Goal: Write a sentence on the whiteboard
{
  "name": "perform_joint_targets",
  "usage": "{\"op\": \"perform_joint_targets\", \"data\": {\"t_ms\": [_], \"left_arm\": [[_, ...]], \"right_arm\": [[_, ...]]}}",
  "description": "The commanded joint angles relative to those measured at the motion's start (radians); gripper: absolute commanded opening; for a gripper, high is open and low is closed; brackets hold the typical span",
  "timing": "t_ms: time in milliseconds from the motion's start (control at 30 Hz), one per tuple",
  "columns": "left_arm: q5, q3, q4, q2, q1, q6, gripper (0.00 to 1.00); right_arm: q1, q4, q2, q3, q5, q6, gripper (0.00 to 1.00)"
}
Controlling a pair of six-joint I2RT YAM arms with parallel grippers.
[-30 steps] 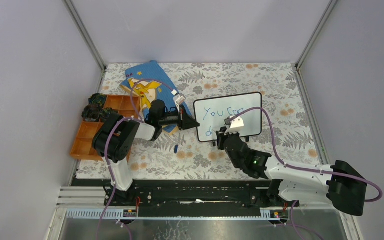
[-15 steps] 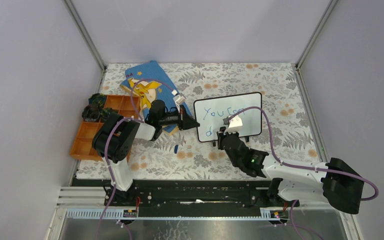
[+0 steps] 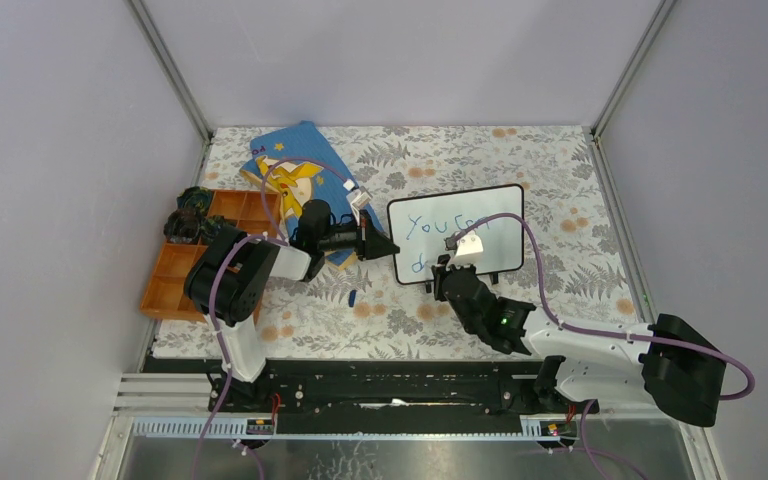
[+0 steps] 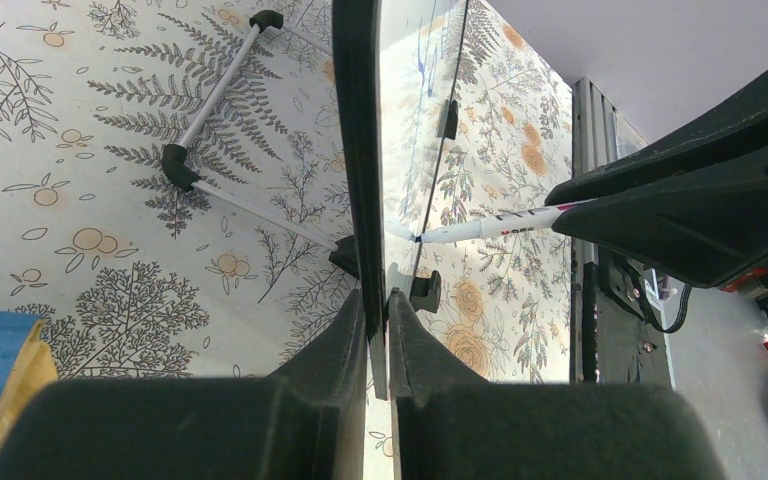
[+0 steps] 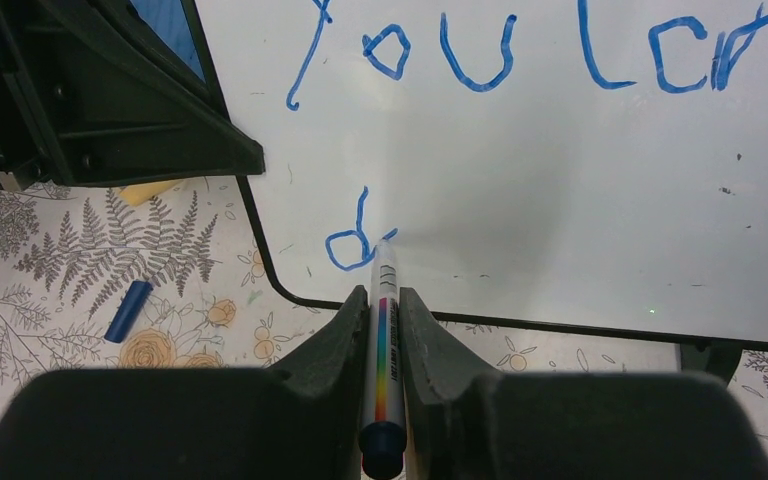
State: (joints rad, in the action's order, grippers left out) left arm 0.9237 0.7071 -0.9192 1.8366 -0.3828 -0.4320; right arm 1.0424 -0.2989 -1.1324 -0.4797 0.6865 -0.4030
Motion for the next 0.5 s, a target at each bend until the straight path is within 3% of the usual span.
{"op": "perform_joint_targets", "data": {"t_ms": [0,467], "left_arm": [[-0.026,-0.007,0.105,0.014,-0.028,0.062,0.0],[-0.026,-0.007,0.108,0.015,-0.028,0.065,0.0]], "right_arm": [[-0.009,0.02,0.006,-0.007,0.001,-0.022,0.0],[-0.012,0.066,0.033,-0.001,0.051,-0.024,0.0]]}}
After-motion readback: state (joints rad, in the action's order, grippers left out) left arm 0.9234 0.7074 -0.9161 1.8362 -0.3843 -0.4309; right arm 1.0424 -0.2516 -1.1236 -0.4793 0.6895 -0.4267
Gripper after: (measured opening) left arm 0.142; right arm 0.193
